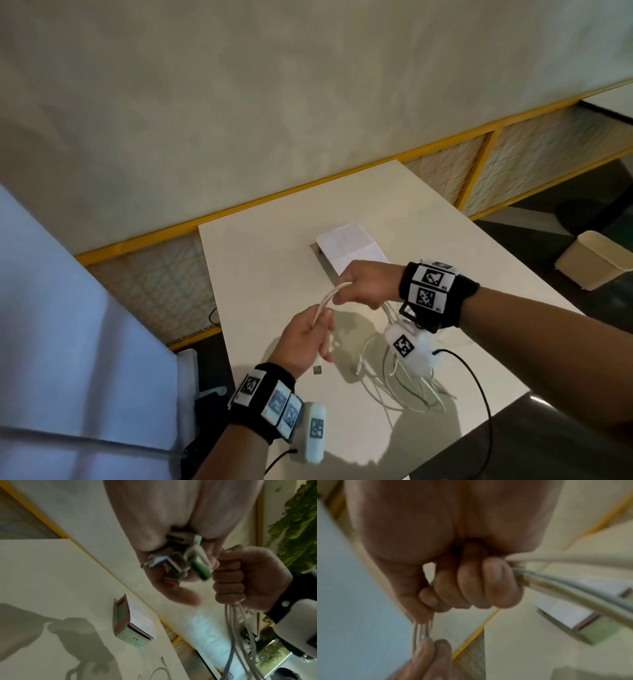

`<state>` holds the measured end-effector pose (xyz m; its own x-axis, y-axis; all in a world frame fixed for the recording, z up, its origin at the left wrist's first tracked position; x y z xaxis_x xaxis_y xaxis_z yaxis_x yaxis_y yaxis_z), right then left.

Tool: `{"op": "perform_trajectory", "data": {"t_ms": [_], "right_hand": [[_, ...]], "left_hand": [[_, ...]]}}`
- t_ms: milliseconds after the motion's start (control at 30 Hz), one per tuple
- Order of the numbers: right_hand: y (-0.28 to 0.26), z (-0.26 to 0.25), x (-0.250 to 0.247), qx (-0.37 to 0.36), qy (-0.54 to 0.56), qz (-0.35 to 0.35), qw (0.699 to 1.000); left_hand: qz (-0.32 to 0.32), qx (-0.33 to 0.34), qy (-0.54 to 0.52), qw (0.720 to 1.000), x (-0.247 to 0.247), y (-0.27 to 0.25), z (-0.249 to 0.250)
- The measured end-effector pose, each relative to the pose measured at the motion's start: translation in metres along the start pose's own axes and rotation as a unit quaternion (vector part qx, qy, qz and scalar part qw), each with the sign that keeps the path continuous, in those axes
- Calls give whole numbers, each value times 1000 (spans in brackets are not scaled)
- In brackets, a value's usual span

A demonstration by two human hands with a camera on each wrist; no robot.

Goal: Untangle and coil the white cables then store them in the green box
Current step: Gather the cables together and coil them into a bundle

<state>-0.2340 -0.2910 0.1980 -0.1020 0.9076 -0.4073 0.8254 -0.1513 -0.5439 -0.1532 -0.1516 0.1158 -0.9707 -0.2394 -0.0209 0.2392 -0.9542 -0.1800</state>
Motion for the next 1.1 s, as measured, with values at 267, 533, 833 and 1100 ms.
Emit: {"op": "perform_trajectory", "data": {"t_ms": [267, 533, 833, 1100], "right_hand": [[1, -3, 15, -54, 261, 30, 963], [21, 0, 46, -84, 432, 106, 892], [24, -4, 52, -121, 454, 98, 877], [27, -9, 43, -120, 435, 102, 887]], "left_hand": [[26, -15, -67, 997, 8, 4, 6], [38, 1, -21, 999, 20, 10, 0], [109, -49, 115, 986, 13, 10, 0], [106, -71, 64, 990, 9, 13, 3]]}}
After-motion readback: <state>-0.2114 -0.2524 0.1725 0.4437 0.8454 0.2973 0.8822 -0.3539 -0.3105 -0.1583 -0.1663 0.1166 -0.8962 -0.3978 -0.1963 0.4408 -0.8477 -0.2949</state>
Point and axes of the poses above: each hand's wrist, its own y-axis towards the middle knuckle, its own x-axis out of the palm, z = x × y, the point moved 2 cm from there along y, towards the middle knuckle, and after that the axes turned 8 degrees about -z, right-handed, at the moved point
